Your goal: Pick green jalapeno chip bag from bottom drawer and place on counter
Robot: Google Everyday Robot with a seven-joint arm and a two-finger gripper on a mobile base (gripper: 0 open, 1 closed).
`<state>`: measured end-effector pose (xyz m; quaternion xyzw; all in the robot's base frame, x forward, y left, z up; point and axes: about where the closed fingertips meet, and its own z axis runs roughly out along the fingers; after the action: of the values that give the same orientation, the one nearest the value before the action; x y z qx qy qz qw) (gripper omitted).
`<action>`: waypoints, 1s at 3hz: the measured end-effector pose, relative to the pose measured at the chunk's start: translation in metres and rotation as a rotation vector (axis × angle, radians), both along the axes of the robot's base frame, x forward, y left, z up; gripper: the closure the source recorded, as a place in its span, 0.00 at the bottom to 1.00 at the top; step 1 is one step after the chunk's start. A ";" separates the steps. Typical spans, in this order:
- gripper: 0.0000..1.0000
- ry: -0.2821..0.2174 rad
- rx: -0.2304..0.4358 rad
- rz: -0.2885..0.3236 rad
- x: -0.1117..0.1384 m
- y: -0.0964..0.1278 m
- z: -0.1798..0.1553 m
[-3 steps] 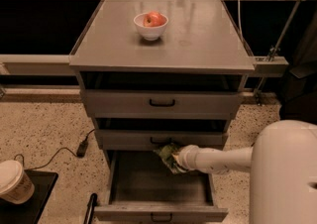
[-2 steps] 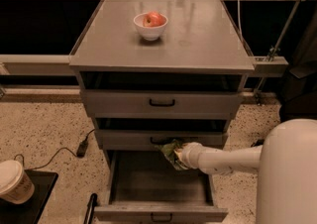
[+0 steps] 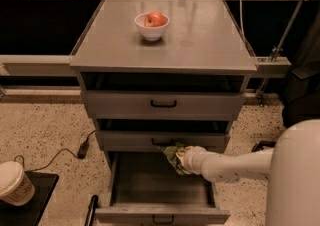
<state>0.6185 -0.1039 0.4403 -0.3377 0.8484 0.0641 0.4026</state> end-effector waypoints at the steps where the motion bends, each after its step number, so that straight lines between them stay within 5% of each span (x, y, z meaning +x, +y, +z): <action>1: 1.00 -0.114 -0.036 -0.037 -0.017 0.001 0.065; 2: 1.00 -0.270 -0.087 -0.005 -0.044 0.038 0.136; 3: 1.00 -0.333 -0.115 -0.020 -0.061 0.040 0.164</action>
Offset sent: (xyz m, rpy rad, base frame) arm -0.1819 -0.0131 0.3109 -0.2910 -0.6345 -0.2079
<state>0.5576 -0.0643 0.6045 -0.3575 0.7755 -0.0453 0.5185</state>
